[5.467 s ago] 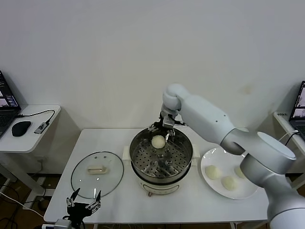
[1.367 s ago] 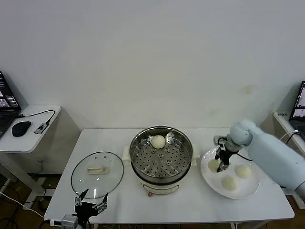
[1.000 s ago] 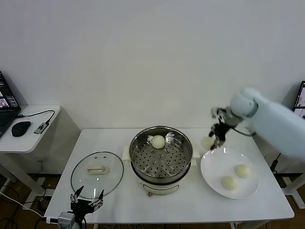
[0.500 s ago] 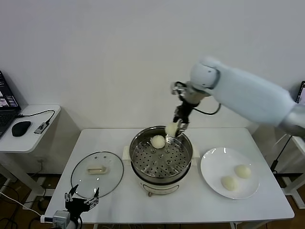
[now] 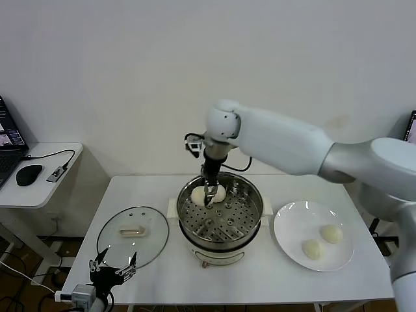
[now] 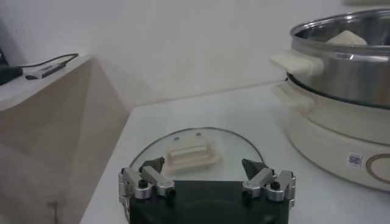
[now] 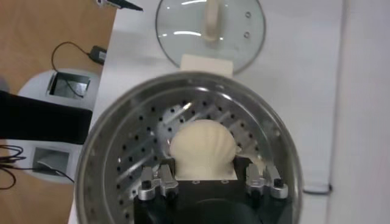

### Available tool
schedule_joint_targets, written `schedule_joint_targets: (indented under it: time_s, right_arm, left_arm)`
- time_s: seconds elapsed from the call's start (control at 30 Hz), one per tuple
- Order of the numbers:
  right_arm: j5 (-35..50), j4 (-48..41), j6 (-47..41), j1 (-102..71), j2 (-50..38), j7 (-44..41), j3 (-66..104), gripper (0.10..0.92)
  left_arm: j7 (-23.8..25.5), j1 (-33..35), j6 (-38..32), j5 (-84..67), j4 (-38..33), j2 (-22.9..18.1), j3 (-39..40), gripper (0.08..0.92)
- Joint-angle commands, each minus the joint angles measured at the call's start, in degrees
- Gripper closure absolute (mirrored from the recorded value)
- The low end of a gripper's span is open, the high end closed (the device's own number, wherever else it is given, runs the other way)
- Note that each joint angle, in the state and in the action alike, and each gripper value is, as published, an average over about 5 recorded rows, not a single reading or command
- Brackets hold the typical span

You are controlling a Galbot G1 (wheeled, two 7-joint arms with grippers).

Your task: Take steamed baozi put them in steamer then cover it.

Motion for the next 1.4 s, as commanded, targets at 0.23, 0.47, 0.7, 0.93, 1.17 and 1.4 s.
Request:
schedule_joint_targets:
  time_s: [0.23, 0.47, 0.7, 0.93, 1.17, 1.4]
  right_arm:
    - [-4.39, -3.14, -0.33, -5.81, 3.92, 0.93, 0.72, 0.44]
    - [-5.61, -3.01, -0.3, -6.42, 4.1, 1.68, 1.38, 0.44]
    - [-6.6, -2.85, -0.13, -6.5, 3.75, 2.24, 1.52, 0.341]
    - [-6.1, -0.36, -0.45, -5.53, 1.6, 2.53, 2.78, 0.207]
    - [-2.52, 7.76, 0.61, 2.2, -7.41, -0.43, 2.42, 0.202]
    - [-1.04, 14.13, 3.87, 8.62, -21.0, -3.66, 3.27, 0.203]
  left_arm:
    - [-0.13, 0.25, 0.05, -0.03, -0.05, -0.25, 0.18, 0.177]
    - [-0.16, 0.39, 0.04, 0.18, -0.55, -0.92, 0.78, 0.177]
    - [-0.19, 0.57, 0.01, 0.12, -0.66, -0.87, 0.63, 0.177]
    - [-0.15, 0.63, 0.03, 0.12, -0.79, -0.99, 0.62, 0.177]
    - [0.04, 0.43, 0.11, 0.1, -0.93, -1.15, 0.76, 0.177]
    - [0.21, 0.72, 0.21, -0.07, -0.95, -0.72, 0.43, 0.177]
